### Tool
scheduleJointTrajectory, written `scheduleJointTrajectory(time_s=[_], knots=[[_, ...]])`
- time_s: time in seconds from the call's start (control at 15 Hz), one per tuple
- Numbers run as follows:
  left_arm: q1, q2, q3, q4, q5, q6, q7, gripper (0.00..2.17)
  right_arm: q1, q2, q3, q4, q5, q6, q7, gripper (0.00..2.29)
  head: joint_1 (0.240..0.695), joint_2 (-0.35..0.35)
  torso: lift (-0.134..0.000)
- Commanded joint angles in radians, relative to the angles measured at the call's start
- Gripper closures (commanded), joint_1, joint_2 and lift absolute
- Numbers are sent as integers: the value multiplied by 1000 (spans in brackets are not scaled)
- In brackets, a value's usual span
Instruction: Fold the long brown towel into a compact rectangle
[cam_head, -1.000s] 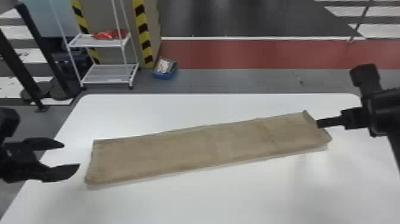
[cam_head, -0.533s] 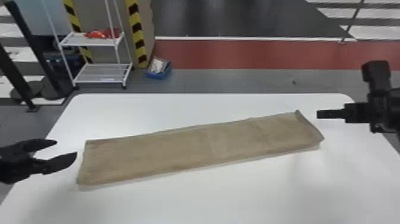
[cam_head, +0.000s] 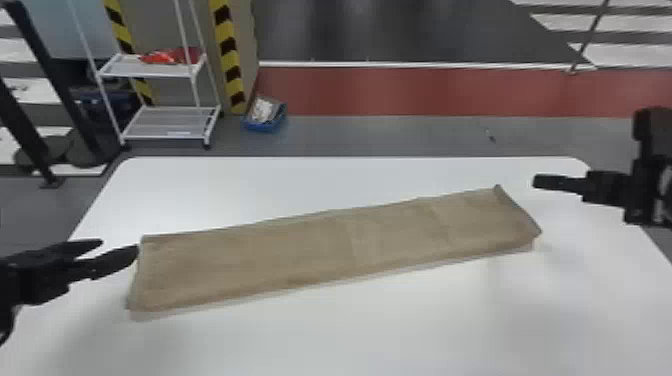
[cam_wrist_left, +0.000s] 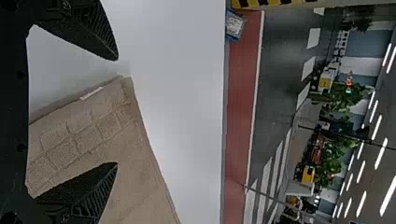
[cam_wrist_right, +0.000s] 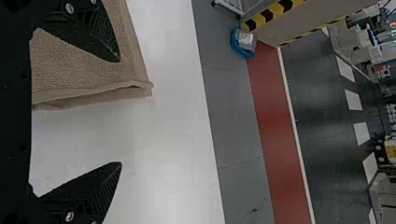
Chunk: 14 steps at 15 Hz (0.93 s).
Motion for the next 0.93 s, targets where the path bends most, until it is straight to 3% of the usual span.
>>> scheduleJointTrajectory(time_s=[0.0,0.33,0.87], knots=[[-36,-13,-12,0,0,163,20,157,13,-18,-5,-10,1,25,1,100,695,-19,-124],[-105,-23,-45,6,-60,329,58,205,79,-48,-28,-54,-10,108,13,103,695,-54,-124],[-149,-26,-97,92,-124,344,86,211,79,-98,-43,-89,-56,160,24,103,695,-75,-124]])
